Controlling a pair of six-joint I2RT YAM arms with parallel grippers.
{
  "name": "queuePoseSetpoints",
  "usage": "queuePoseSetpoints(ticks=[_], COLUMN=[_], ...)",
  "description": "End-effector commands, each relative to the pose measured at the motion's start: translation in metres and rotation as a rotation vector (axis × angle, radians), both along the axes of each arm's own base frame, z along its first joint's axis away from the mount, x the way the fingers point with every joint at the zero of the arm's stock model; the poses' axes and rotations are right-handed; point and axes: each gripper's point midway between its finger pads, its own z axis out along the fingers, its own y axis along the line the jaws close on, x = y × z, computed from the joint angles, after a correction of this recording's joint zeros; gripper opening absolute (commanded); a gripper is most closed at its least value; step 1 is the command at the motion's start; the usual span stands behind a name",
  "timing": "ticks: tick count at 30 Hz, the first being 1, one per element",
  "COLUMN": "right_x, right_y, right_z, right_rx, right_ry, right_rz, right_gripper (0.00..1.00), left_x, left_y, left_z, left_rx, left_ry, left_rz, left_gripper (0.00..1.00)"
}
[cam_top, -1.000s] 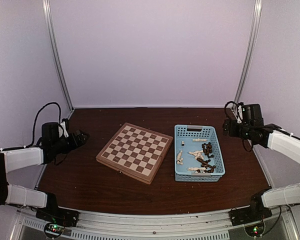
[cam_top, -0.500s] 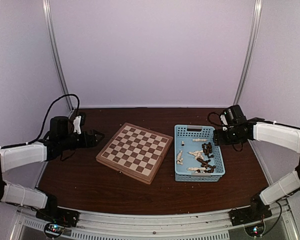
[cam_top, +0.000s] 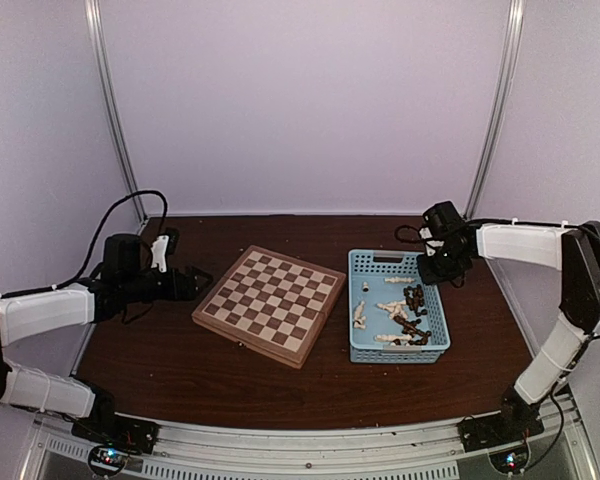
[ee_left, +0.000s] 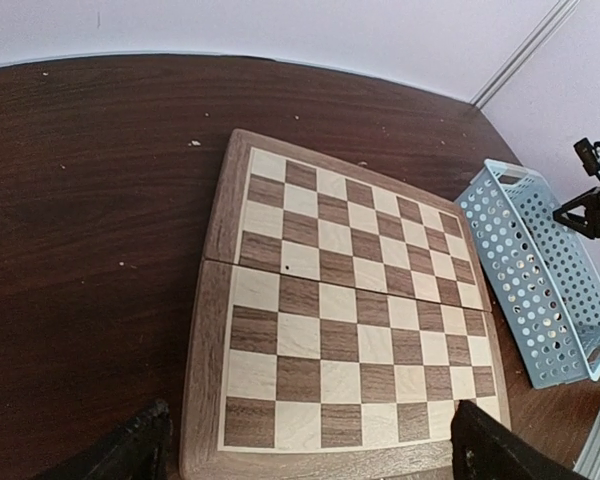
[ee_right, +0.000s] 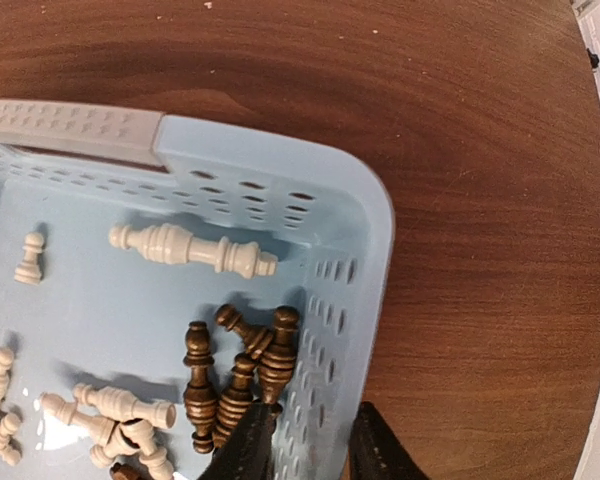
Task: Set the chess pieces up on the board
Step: Adjust the storage box at the center of the board.
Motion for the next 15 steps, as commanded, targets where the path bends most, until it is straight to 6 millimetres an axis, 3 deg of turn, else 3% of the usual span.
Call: queuePoseSetpoints(ticks=[1, 10, 13, 15], right_x=[0.013, 0.068, 0.084, 0.09], right_y=[0.007, 0.032, 0.029, 0.026], right_z=[0.0, 0.039, 0.058, 0.069], right_rx=[-0.037, -0.146, -0.203, -0.234], right_ry=[0.038, -0.144, -0.204, -0.227], right_rz=[0.071, 0.353, 0.349, 0.34], right_gripper=[0.25, 0.2, 0.27, 0.45], left_x=[0.007, 0.012, 0.012, 0.012], left_y=[-0.007, -0.016, -0.017, -0.015], left_z=[0.017, 0.021, 0.021, 0.023], left_rx=[0.004, -0.019, -0.012, -0.003], left_ry=[-0.059, -0.059, -0.059, -0.063], left_rz=[-0.019, -0.035, -0.039, -0.034], left_gripper=[0.98, 0.98, 0.98, 0.98])
